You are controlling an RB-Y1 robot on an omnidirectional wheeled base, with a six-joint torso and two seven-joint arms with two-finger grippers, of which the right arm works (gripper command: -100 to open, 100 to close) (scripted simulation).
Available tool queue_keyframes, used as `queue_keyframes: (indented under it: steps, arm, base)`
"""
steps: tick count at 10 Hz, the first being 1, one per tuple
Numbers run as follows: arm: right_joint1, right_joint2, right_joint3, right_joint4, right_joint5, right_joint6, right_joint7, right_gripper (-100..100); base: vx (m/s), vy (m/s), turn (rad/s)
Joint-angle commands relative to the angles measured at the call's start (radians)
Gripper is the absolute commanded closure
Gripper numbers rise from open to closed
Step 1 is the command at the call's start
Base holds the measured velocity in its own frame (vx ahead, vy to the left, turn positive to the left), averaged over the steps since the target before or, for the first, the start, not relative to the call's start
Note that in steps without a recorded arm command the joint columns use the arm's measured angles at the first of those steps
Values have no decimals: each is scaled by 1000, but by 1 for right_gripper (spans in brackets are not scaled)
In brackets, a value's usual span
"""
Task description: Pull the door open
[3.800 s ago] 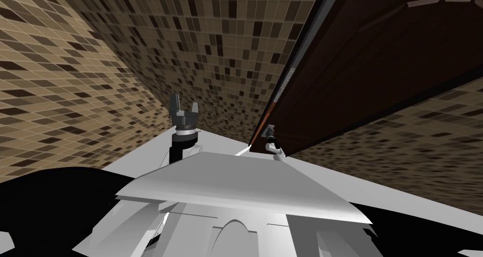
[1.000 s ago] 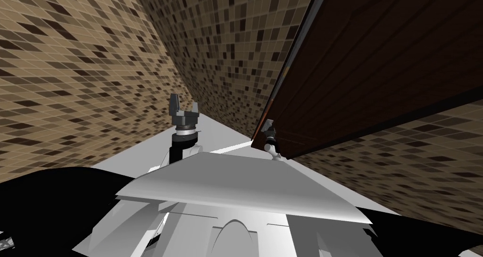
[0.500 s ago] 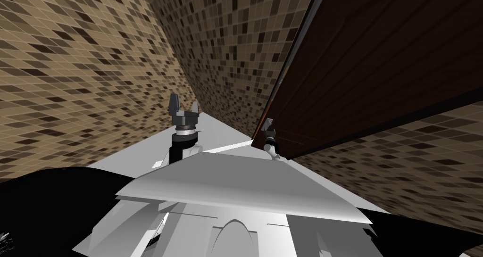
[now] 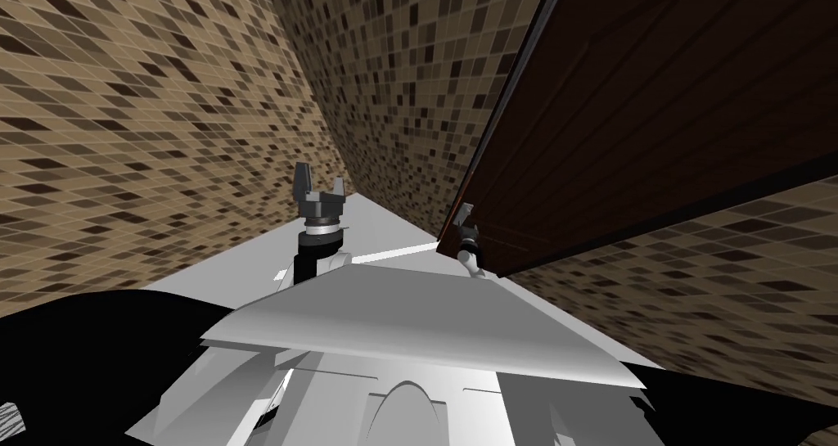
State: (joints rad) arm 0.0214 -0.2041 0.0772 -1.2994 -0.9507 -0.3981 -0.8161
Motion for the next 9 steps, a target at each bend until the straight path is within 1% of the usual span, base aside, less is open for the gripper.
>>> queue_keyframes:
  steps: [1,2,3,5,7,8,9]
  arm:
    - [4,0,6,-5,-22,-7,-30,-100]
    - [2,0,3,-4,-13,-3,-17,-100]
    - [9,-37,-13,12,-24,-14,-54,-100]
    - [13,-59,-23,21,-30,-20,-74,-100]
    - [21,-105,-43,40,-42,-32,-115,-100]
    - [25,-125,-53,49,-48,-37,-133,-100]
    - [27,-140,-59,55,-52,-41,-147,-100]
  base:
    - [-65,-23,49]
    - [-29,-11,10]
    - [134,0,211]
    - [185,5,130]
    - [190,-9,169]
    - [181,-24,177]
    - [181,-9,159]
